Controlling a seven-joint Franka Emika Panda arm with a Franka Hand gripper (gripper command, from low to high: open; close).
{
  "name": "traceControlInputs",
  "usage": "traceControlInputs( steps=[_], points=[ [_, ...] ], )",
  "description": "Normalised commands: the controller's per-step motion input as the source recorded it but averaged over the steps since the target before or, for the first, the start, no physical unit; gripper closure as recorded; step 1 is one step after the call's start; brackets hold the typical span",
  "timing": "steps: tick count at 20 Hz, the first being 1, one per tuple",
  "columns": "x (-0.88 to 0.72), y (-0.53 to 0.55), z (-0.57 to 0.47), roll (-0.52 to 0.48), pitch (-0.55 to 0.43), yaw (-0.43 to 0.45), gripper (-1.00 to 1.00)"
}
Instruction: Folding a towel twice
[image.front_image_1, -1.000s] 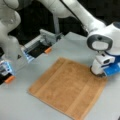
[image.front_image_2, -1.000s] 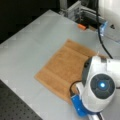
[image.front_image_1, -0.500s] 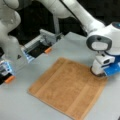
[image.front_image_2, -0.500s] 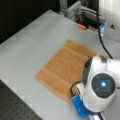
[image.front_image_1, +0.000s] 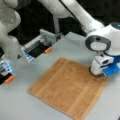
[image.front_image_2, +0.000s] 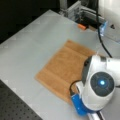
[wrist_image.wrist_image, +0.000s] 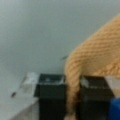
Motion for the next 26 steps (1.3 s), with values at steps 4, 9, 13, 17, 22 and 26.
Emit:
traceControlInputs(
  steps=[4, 9, 13, 17, 22, 26],
  points=[
    [-0.17, -0.08, -0.19, -0.068, -0.224, 0.164, 1.0],
    [-0.24, -0.08, -0.08, -0.06, -0.18, 0.146, 1.0],
    [-0.39, -0.13, 0.12, -0.036, -0.112, 0.127, 1.0],
    [-0.46, -0.27, 0.14, 0.037, -0.13, 0.15, 1.0],
    [-0.4, -0.4, -0.01, 0.155, -0.23, 0.149, 1.0],
    [-0.41, -0.55, -0.17, 0.278, -0.368, 0.104, 1.0]
  ],
)
